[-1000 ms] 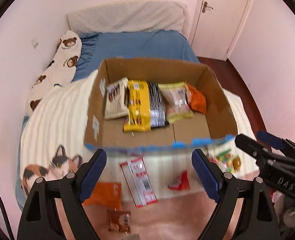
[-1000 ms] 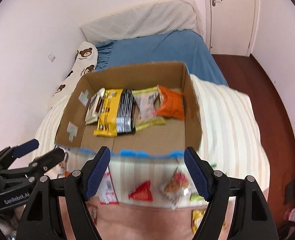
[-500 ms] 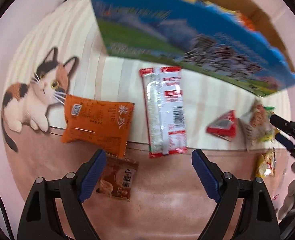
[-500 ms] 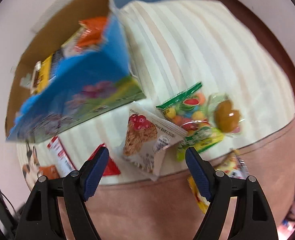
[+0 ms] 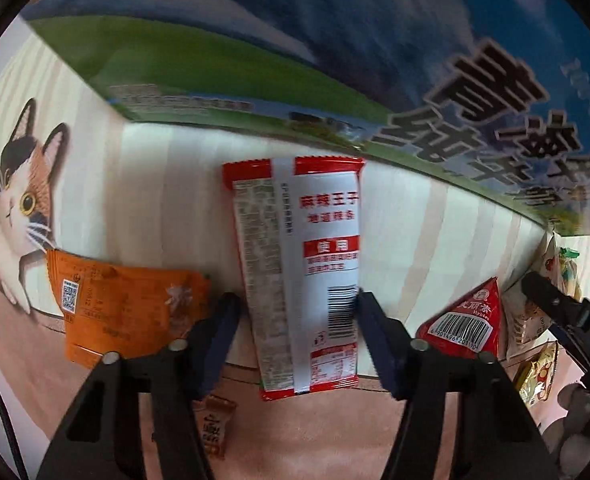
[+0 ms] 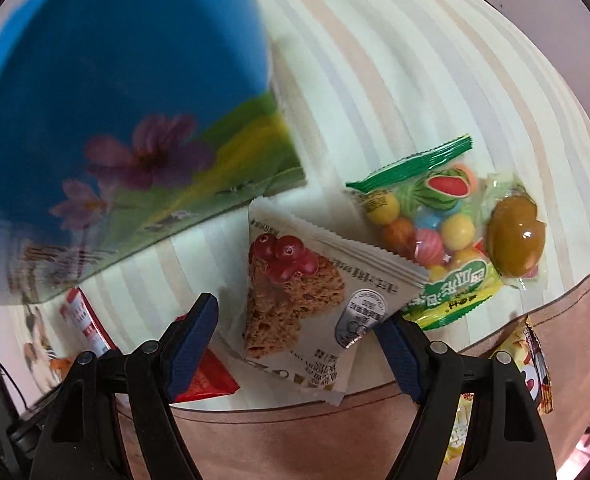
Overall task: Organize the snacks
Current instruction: 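Grasp the red spicy strip pack with the left tool while the right tool grasps the cranberry biscuit packet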
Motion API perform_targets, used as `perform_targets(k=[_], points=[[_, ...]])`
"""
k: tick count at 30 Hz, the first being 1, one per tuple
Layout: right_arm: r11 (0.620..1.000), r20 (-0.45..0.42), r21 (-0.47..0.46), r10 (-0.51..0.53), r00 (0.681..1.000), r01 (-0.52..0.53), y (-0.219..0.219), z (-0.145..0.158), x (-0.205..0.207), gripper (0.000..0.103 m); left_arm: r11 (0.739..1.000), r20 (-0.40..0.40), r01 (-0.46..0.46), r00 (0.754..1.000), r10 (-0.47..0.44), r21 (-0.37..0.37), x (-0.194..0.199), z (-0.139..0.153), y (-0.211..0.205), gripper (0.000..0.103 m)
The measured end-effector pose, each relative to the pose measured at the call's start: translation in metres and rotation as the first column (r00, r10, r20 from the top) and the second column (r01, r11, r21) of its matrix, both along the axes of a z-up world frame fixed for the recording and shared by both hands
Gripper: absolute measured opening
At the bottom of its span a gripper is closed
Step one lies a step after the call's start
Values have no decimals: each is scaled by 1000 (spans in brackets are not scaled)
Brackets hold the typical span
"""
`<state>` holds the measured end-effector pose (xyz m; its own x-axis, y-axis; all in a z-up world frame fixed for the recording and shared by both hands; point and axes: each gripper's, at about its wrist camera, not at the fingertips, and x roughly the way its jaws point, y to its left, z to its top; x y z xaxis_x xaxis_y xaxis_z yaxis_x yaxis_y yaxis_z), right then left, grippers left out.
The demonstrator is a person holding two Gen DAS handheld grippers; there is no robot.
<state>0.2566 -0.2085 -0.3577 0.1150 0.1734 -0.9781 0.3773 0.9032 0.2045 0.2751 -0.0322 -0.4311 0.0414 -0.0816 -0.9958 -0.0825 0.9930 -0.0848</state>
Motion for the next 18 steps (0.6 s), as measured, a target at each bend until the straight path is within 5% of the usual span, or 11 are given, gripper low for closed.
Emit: perform_targets(k=[5, 18], points=[[998, -7, -36, 59, 998, -59, 15, -4, -8, 56, 999, 13, 38, 999, -39, 14, -14, 2, -14, 48], [942, -100, 19, 337, 936, -336, 52, -10, -86, 53, 987, -135, 159, 978, -162, -33, -120, -18, -53, 48]])
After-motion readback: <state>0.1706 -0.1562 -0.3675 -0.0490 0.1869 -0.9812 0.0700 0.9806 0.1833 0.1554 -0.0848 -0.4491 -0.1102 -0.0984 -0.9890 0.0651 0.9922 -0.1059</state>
